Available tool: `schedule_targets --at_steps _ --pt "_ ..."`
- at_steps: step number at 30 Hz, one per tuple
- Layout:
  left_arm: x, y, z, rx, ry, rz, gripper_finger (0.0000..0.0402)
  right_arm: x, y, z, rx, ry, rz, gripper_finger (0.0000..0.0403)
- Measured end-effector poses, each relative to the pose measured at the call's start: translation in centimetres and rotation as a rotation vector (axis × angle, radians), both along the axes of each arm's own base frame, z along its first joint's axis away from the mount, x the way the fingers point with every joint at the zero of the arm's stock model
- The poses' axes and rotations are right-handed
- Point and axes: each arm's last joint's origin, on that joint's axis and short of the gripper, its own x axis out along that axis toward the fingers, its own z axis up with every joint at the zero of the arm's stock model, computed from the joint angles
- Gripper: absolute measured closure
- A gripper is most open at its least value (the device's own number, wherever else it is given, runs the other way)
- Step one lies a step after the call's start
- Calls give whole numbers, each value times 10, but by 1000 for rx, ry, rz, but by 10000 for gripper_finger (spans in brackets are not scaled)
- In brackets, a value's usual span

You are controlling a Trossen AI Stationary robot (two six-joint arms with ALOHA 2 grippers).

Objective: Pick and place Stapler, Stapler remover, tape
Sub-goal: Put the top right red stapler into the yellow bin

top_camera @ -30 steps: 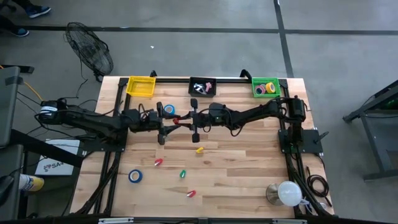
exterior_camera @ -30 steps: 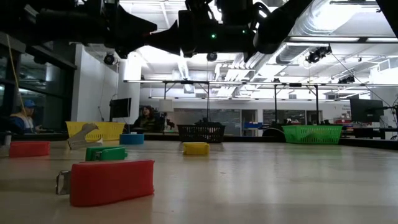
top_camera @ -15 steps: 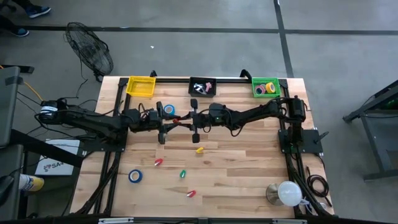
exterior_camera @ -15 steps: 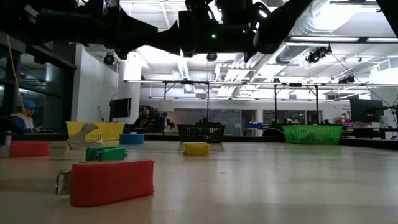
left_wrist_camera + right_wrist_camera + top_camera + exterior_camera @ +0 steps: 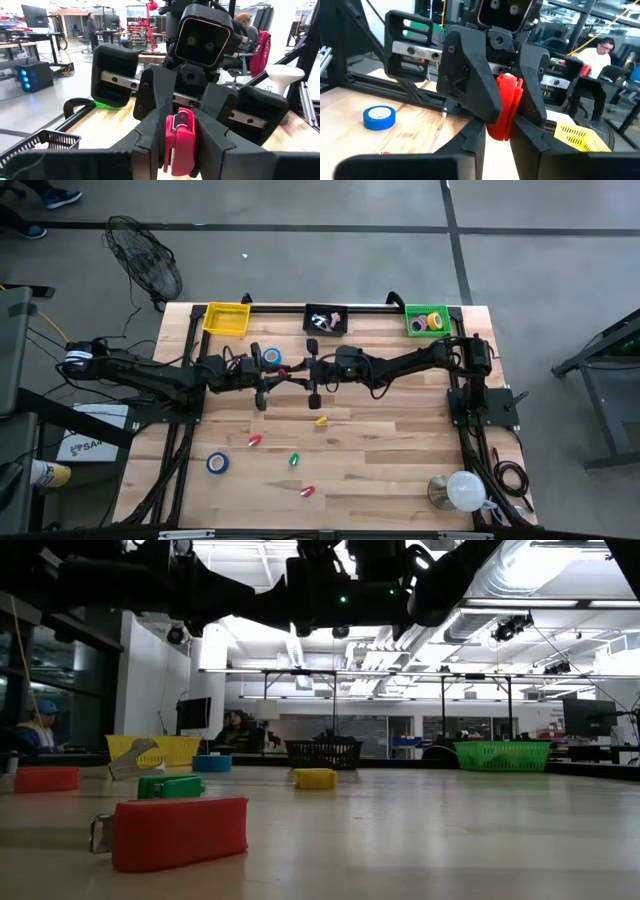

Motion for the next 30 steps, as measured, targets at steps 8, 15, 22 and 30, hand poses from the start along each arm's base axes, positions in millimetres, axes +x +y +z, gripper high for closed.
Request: schedule_targets --at_steps 8,15,22,30 --pt "0 3 -2 3 26 89 323 0 -3 -6 97 66 -118 260" --pt "0 5 -2 14 36 167 327 0 -7 -8 145 96 -152 209" --pt "0 4 -3 14 40 161 326 0 -8 -9 144 99 -140 194" --pt "0 3 -4 15 48 115 328 -1 -8 -9 124 101 -121 193"
